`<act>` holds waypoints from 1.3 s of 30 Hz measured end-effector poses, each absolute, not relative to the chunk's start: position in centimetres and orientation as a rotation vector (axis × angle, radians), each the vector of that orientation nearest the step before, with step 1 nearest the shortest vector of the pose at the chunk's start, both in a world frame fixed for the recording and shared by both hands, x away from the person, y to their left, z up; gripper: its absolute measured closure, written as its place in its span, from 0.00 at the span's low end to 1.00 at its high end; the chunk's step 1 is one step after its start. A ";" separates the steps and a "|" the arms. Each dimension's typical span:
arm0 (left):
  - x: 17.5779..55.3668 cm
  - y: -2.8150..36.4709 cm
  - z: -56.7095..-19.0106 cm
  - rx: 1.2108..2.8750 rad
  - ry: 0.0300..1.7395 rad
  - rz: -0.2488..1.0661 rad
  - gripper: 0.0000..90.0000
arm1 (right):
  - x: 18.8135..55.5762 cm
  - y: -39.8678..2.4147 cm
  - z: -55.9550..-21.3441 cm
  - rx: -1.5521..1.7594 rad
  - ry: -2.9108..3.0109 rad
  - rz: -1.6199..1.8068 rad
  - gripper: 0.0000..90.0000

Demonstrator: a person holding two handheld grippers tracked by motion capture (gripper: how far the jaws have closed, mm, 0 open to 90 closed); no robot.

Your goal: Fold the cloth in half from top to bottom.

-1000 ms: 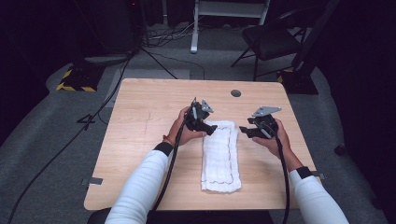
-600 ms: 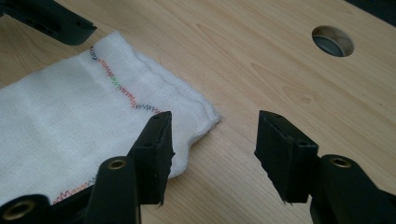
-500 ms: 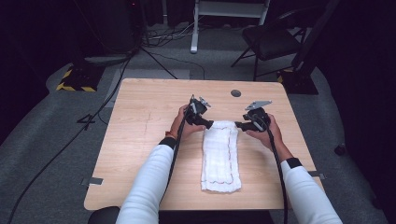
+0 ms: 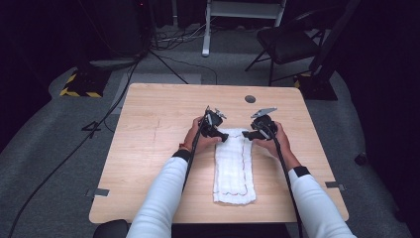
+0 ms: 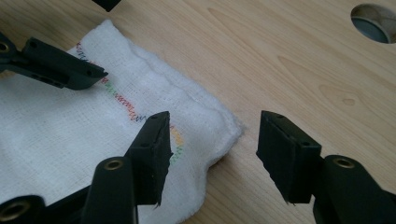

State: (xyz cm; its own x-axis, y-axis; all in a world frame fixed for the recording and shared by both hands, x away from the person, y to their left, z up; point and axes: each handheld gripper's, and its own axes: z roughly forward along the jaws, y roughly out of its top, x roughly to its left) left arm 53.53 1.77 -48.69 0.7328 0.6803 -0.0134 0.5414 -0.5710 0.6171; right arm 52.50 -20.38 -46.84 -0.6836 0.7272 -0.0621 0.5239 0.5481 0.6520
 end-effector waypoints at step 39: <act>54.3 2.3 -48.8 2.257 0.830 0.201 0.91 | 53.7 -19.8 -47.9 1.052 2.487 0.963 0.94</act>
State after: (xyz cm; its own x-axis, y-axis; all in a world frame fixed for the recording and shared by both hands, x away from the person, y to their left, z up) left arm 54.33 2.34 -48.76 0.7812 0.6173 -0.0928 0.5063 -0.5397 0.6726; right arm 53.67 -19.85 -47.92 -0.6986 0.7155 0.0068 0.5334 0.5144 0.6715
